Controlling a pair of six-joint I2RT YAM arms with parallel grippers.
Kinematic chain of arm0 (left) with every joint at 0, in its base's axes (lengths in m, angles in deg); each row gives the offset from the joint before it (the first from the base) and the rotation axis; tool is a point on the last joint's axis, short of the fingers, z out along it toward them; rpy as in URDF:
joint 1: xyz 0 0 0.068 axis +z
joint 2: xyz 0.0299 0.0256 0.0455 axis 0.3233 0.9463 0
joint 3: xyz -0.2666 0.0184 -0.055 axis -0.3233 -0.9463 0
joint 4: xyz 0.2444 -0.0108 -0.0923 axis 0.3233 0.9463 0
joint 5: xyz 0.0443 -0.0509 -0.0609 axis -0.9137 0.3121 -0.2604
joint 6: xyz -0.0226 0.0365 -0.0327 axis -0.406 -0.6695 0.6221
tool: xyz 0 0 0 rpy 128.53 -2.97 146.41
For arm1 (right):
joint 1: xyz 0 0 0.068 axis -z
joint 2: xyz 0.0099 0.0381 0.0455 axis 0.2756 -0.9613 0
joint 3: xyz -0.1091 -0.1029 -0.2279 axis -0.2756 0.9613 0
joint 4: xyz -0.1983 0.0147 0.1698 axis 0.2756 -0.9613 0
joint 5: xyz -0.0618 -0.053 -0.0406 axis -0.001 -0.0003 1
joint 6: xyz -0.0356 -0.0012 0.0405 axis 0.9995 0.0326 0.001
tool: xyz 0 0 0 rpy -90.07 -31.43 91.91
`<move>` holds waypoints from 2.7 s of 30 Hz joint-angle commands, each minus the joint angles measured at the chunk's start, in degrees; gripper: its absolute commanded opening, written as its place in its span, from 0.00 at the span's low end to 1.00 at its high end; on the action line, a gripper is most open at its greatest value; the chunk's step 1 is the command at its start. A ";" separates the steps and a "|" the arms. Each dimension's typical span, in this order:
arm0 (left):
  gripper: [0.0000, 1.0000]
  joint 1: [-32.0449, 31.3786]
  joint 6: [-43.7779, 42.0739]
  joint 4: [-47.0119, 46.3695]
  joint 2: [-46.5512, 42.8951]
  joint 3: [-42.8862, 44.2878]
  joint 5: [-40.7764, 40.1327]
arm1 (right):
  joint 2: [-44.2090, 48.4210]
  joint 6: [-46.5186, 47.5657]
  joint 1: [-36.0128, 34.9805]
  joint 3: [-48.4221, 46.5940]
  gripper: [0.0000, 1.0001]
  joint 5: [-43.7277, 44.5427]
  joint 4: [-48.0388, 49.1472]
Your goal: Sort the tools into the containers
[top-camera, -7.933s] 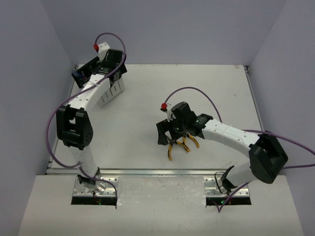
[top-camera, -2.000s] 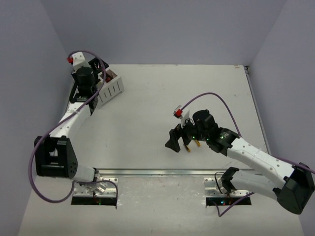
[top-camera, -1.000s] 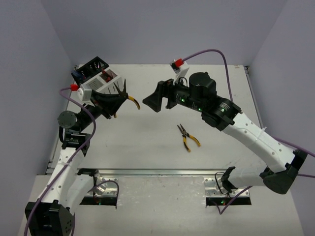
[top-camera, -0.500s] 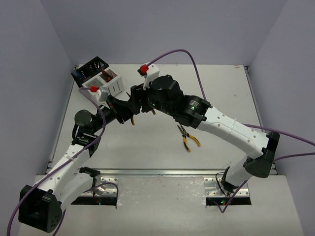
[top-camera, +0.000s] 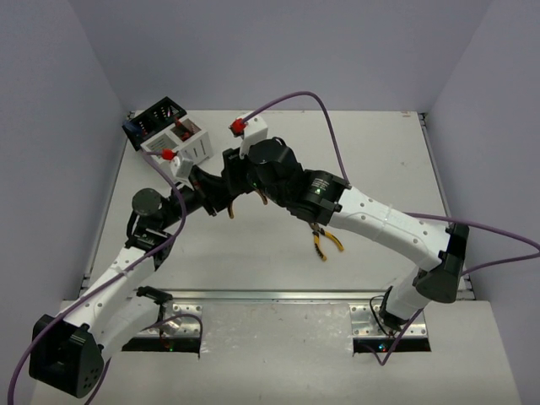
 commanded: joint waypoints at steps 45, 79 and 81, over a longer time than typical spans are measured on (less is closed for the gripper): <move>0.00 -0.48 -22.18 14.25 6.71 21.27 -24.77 | 13.22 0.37 8.02 8.82 0.99 -6.70 6.61; 0.00 26.89 -24.80 -4.98 50.76 38.27 -41.66 | 38.29 6.83 16.54 40.65 0.99 -17.46 -2.25; 0.00 26.95 -24.73 -5.70 50.98 37.58 -40.95 | 38.29 7.11 16.54 41.17 0.99 -17.69 -2.04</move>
